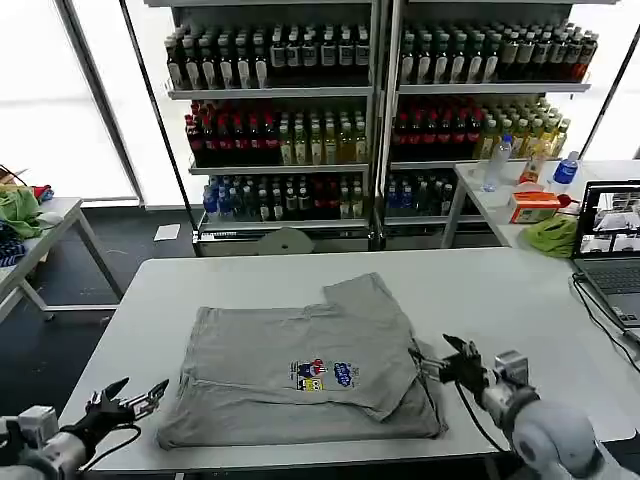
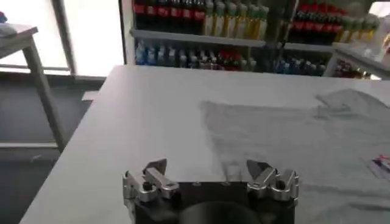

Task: Fold and organize the clothes.

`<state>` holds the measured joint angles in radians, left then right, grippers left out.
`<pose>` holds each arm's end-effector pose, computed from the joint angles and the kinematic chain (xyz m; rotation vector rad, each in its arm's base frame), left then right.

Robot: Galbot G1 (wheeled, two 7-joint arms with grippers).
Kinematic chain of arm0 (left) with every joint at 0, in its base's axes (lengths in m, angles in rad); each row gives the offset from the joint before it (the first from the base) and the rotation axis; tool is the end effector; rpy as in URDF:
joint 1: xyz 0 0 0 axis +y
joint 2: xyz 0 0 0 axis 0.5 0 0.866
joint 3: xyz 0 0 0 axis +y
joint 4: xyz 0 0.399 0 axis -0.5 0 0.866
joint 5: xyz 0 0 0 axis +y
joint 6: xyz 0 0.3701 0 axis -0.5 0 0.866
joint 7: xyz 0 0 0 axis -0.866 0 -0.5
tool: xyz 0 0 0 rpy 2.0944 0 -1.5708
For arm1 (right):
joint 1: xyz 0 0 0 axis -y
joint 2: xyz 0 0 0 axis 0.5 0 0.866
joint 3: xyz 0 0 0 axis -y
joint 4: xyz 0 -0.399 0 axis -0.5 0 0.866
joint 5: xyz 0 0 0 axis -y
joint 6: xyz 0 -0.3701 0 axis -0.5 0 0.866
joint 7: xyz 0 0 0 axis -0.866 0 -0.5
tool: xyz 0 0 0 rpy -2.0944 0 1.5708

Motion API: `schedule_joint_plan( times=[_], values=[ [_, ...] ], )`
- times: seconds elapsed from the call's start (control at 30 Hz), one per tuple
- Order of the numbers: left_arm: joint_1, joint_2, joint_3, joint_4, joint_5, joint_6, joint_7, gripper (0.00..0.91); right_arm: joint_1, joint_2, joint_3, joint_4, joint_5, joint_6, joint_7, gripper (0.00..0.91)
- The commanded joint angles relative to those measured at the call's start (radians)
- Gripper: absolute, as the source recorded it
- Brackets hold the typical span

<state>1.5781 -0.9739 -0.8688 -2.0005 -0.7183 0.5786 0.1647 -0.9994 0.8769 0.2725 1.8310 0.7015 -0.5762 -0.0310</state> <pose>0.2029 0.2318 -0.2797 -0.2017 -2.5717 0.1203 0.3599 -0.1260 -0.2735 0.5206 -2.6056 0.0873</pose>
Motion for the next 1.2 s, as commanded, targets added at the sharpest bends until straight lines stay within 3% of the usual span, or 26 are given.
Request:
schedule_joint_plan(
  times=[0.03, 0.4, 0.7, 0.77, 0.9, 1.2],
  values=[
    [-0.442, 0.133, 0.282, 0.339, -0.034, -0.002, 0.057, 0.907, 0.427, 0.076, -0.232, -0.352, -0.013, -0.007, -0.049, 0.907],
    [-0.679, 0.091, 0.448, 0.541, -0.034, -0.003, 0.061, 0.907, 0.613, 0.274, -0.311, -0.673, -0.065, -0.005, -0.103, 0.907],
    [-0.752, 0.083, 0.506, 0.620, -0.035, -0.008, 0.064, 0.907, 0.649, 0.360, -0.304, -0.840, -0.107, -0.003, -0.120, 0.907],
    [-0.756, 0.084, 0.514, 0.629, -0.034, -0.010, 0.068, 0.907, 0.645, 0.366, -0.303, -0.840, -0.108, -0.003, -0.120, 0.715],
    [-0.770, 0.077, 0.526, 0.636, -0.034, -0.012, 0.069, 0.907, 0.644, 0.384, -0.305, -0.865, -0.118, -0.002, -0.115, 0.000],
    [-0.769, 0.064, 0.523, 0.639, -0.029, -0.012, 0.066, 0.907, 0.643, 0.389, -0.344, -0.867, -0.108, -0.003, -0.117, 0.000]
  ],
)
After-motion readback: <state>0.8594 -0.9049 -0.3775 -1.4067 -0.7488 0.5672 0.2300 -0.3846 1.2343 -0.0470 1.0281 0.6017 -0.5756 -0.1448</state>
